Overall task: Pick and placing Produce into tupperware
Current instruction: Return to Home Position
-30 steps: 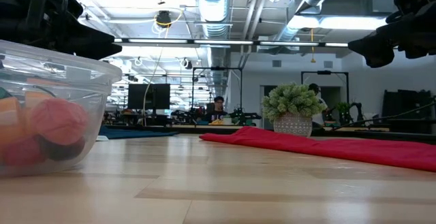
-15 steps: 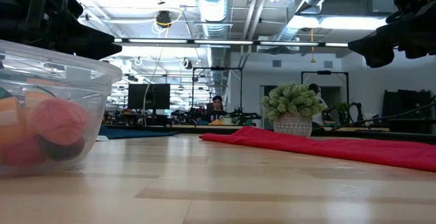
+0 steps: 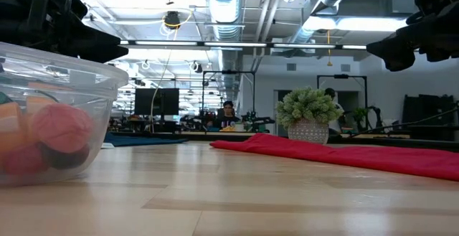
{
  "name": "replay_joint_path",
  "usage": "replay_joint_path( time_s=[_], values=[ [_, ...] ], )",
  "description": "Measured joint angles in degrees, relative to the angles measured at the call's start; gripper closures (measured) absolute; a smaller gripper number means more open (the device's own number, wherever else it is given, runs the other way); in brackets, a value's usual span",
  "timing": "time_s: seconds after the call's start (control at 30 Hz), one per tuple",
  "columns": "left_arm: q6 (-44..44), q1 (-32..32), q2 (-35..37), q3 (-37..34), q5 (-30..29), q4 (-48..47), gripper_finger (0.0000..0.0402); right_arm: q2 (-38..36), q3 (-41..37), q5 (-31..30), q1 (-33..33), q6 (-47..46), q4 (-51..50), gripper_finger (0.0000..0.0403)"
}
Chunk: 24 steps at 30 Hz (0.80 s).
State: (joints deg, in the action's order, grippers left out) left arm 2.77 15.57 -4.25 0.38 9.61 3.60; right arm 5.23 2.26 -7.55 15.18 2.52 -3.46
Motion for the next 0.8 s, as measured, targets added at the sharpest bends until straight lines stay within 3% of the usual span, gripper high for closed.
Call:
replay_joint_path(
  time_s=[0.8],
  values=[
    [0.19, -0.02, 0.0, 0.0, 0.02, 0.0, 0.021, -0.02, 0.0, 0.0, 0.0, -0.01, 0.0, 0.009]
  ],
)
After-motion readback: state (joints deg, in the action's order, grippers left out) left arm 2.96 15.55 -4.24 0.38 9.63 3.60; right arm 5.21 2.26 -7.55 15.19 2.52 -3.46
